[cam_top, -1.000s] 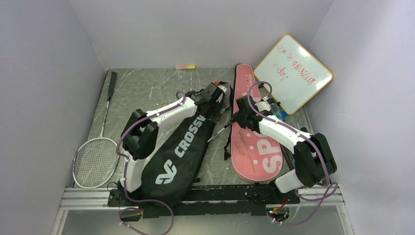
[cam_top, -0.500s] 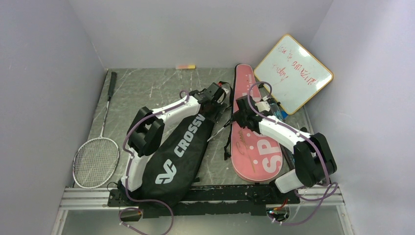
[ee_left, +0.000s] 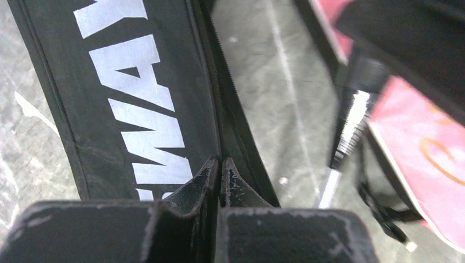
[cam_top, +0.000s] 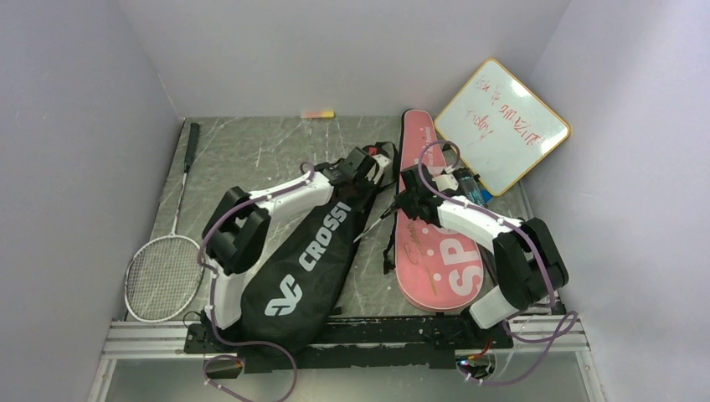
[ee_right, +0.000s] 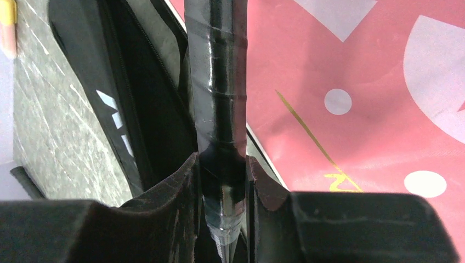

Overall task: Pack up the badminton gear
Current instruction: Place the racket in the racket bag.

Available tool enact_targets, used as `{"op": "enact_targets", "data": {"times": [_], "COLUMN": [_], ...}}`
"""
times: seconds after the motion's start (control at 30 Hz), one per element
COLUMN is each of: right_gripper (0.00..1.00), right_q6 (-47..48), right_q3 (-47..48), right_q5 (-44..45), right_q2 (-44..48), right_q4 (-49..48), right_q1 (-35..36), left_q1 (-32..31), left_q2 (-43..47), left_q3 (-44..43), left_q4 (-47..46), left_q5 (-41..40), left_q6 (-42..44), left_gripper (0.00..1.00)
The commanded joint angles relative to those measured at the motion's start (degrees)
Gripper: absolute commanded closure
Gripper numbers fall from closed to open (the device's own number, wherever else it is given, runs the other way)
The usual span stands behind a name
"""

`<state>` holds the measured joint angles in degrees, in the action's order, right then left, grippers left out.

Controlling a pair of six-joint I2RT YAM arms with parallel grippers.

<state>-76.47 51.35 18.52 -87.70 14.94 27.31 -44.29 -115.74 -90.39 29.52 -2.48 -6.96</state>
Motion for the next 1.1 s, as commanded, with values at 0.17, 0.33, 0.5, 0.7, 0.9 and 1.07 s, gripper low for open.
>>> {"op": "enact_targets", "data": {"times": [0.17,0.33,0.5,0.7,0.9,1.07], "right_gripper": [0.79,0.74,0.70,0.71,0.68,0.62], "right_q6": [3.93,6.61,9.27,11.12,10.94,10.61], "right_q3": [-1.32,-7.47,-13.16,-17.37,-18.91,-19.72], "right_q5": [-3.05,-4.87,-7.43,-8.57,-11.43,-12.66], "right_q2": [1.33,4.70,7.49,8.63,6.56,4.39], "right_q4": [-9.81,-21.05,-33.27,-41.51,-46.50,-48.59], "right_q1": [0.11,0.16,0.03,-0.23,-1.66,-2.78], "left_q1": [-0.87,-0.88,-0.88,-0.88,-0.53,2.95], "left_q2": [11.48,12.38,11.92,11.24,11.47,11.08], "left_q3": [5.67,6.84,6.66,6.10,6.23,6.76], "left_q4": [-10.99,-12.64,-12.90,-12.85,-13.57,-14.03], "left_q5": [17.29,21.97,25.55,30.35,33.06,29.71], "left_q6": [3.18,3.11,3.09,2.92,2.48,-1.00], "left_gripper": [0.95,0.95,0.95,0.95,0.95,0.95]}}
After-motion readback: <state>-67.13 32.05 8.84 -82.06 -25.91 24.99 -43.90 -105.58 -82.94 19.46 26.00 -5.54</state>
